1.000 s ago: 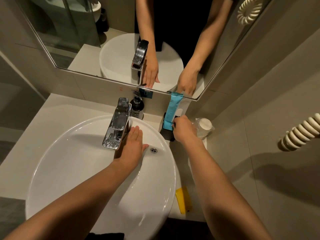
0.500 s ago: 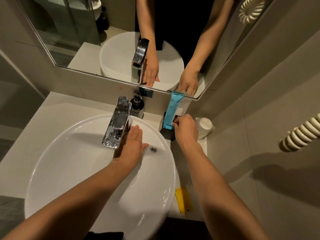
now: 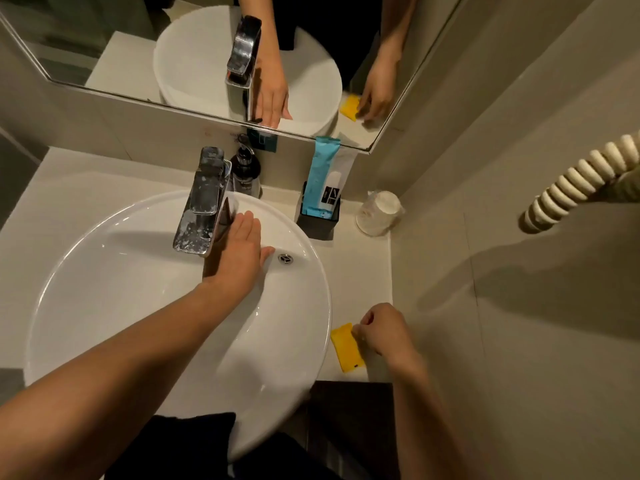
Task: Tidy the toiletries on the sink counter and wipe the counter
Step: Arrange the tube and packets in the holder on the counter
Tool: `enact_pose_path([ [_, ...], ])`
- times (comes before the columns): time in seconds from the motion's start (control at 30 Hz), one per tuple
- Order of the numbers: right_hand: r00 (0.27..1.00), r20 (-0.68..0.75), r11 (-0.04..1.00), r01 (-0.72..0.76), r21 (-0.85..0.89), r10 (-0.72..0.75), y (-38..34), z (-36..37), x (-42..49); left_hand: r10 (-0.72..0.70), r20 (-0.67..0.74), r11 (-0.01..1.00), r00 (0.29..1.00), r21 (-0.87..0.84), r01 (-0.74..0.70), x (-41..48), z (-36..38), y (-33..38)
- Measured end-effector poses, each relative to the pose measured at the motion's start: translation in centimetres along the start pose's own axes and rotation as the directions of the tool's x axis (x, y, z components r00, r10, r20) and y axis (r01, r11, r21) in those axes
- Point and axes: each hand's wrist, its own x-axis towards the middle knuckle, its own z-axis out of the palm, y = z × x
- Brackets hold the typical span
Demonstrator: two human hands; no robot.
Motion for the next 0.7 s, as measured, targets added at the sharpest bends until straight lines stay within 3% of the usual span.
enact_pose_path([
  [0.13,1.0,0.014,0.999,0.015,0.03,-0.015,0.5,2.5,-1.0,0.0,-0.013,0.998,1.0,0.067,0.001,0.3,0.2,-0.2],
  [0.37,0.998,0.007,0.995,0.069,0.076,-0.07,0.4,1.8,-0.7,-0.005,0.003,1.0,1.0,0.03,0.005,0.3,0.3,-0.2],
  [0.53,0.935,-0.284,0.94,0.275,0.201,-0.212,-2.9,-3.9,-0.7,-0.005,-0.007,1.0,1.0,0.027,0.005,0.2,0.1,-0.1],
  [0.7,0.82,-0.487,0.782,0.505,0.366,-0.301,-9.2,-9.0,-0.3,0.003,-0.008,1.0,1.0,0.031,-0.003,0.1,-0.3,0.1],
])
